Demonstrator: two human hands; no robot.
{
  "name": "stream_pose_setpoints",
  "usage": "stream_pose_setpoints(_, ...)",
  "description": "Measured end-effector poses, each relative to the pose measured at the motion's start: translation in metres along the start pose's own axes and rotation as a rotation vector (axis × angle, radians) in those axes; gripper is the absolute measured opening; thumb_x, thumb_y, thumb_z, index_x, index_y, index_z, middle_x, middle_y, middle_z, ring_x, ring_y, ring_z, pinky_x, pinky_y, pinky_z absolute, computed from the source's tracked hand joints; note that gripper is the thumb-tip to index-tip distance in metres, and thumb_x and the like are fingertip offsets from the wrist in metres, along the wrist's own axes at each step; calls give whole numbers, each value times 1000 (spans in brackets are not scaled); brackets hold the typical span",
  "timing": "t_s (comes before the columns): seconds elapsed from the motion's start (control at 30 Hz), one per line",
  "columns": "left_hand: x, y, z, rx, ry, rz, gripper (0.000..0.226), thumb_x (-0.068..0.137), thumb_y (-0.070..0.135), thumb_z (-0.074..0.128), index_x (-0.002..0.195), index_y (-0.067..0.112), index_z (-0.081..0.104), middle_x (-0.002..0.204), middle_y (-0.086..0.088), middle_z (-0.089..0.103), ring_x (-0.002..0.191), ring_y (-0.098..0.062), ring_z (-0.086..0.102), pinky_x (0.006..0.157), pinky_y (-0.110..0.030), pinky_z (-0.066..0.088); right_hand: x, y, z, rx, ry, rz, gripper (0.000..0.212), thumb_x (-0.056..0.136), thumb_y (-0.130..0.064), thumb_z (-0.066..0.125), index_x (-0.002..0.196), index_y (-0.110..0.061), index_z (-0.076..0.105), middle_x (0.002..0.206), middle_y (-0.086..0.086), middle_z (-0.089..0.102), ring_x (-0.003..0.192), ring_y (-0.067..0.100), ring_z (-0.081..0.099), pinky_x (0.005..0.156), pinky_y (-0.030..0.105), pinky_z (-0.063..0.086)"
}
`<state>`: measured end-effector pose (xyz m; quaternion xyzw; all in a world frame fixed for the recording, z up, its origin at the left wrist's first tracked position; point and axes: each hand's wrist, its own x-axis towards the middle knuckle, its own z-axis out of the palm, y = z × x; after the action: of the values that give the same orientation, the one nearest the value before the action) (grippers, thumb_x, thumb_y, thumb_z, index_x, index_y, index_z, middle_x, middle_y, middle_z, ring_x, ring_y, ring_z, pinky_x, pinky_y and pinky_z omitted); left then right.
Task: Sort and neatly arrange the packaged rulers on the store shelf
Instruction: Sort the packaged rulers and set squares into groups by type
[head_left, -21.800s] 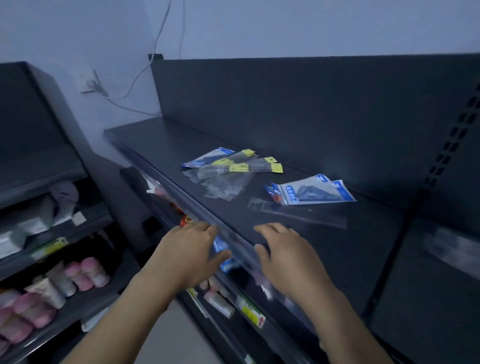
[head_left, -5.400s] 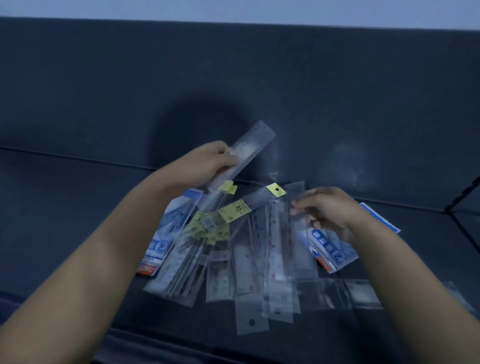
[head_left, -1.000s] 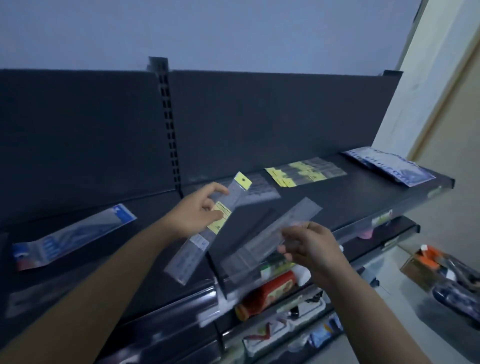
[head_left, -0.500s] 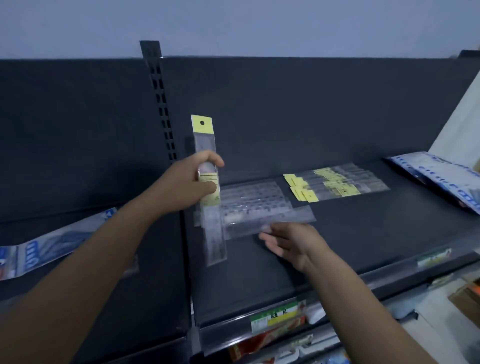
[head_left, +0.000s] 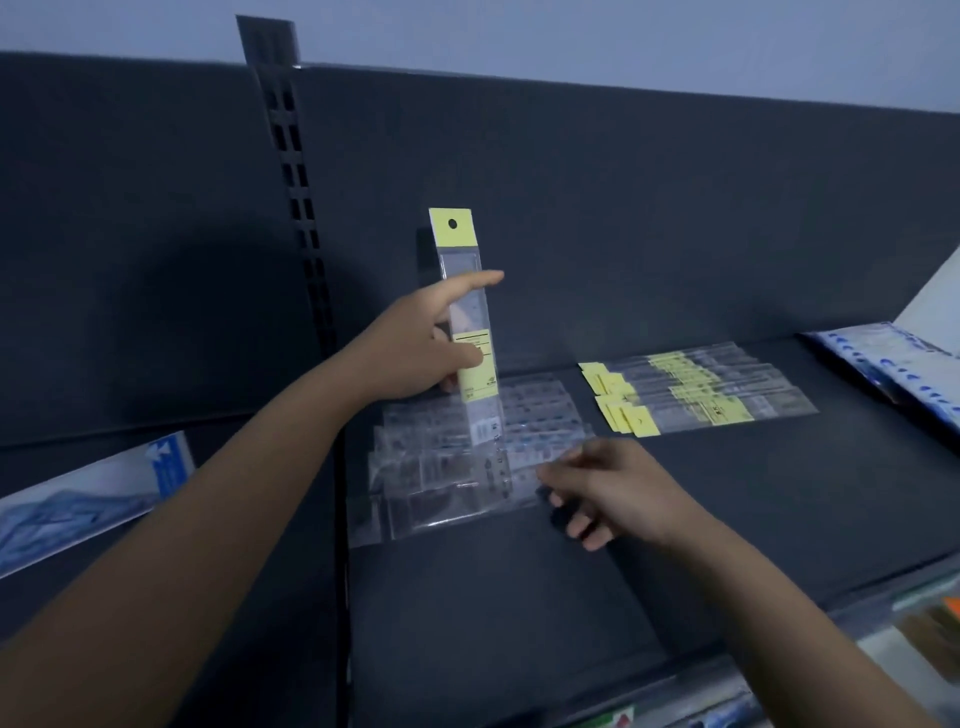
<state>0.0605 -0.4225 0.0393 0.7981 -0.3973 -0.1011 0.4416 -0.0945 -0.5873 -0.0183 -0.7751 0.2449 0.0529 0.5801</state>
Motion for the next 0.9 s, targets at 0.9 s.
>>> stream_pose_setpoints(0.9,111,52,204,306,-32,-467,13,85,31,69,93,23,61,42,8,56,38,-1,50,42,-15,35,105,75,-306,-247,-35,-350,28,86,2,60,82,-23,70,56,-18,60,48,-4,50,50,7,35)
